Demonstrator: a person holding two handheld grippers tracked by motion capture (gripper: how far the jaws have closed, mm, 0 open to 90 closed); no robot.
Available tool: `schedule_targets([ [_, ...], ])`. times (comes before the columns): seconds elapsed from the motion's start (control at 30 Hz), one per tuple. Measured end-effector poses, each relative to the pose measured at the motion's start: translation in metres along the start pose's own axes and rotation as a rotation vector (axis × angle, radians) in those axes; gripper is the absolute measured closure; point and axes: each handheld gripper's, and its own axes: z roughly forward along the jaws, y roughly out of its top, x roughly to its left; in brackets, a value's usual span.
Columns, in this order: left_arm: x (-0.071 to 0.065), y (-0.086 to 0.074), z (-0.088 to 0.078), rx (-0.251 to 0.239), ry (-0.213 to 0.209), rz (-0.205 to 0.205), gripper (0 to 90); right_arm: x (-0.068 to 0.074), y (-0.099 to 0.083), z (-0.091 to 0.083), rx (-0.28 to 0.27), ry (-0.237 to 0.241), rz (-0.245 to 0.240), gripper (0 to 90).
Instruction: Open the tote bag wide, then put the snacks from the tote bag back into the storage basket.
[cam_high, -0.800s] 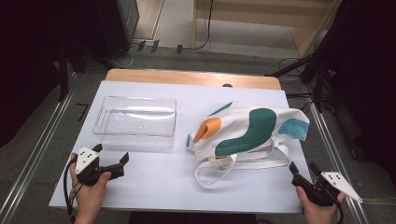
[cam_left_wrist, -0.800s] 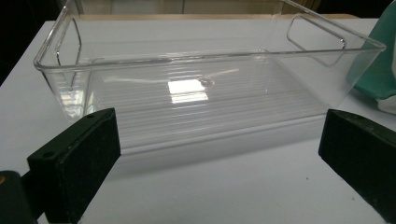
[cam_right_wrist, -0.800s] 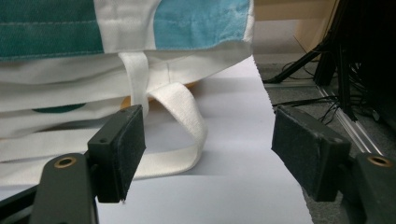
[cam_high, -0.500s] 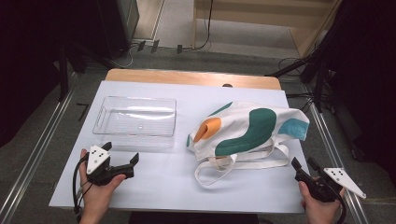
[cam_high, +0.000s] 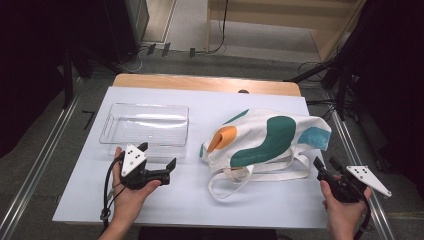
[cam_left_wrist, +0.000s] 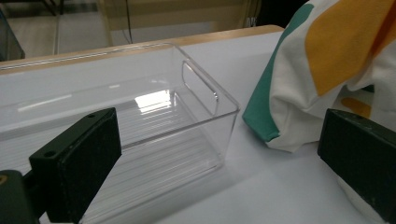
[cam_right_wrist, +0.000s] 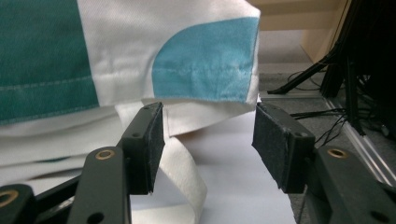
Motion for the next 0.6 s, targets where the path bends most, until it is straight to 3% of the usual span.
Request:
schedule_targets([
  [0.6, -0.036, 0.023, 0.014, -0.013, -0.103, 0.036, 5.5, -0.01, 0.031, 0.019, -0.014, 0.001, 0.024, 38.6],
])
